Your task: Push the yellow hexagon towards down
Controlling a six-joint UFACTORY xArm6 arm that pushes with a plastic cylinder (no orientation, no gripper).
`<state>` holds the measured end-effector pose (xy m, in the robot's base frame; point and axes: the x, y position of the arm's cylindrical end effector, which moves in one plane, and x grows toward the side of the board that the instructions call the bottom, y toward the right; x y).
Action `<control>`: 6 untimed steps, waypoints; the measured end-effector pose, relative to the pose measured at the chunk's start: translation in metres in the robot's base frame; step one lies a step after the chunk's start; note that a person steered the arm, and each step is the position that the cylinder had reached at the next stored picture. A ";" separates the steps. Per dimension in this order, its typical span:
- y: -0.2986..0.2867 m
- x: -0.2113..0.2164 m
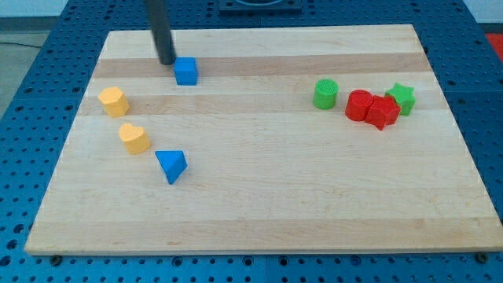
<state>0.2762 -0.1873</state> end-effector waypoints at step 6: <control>-0.018 0.193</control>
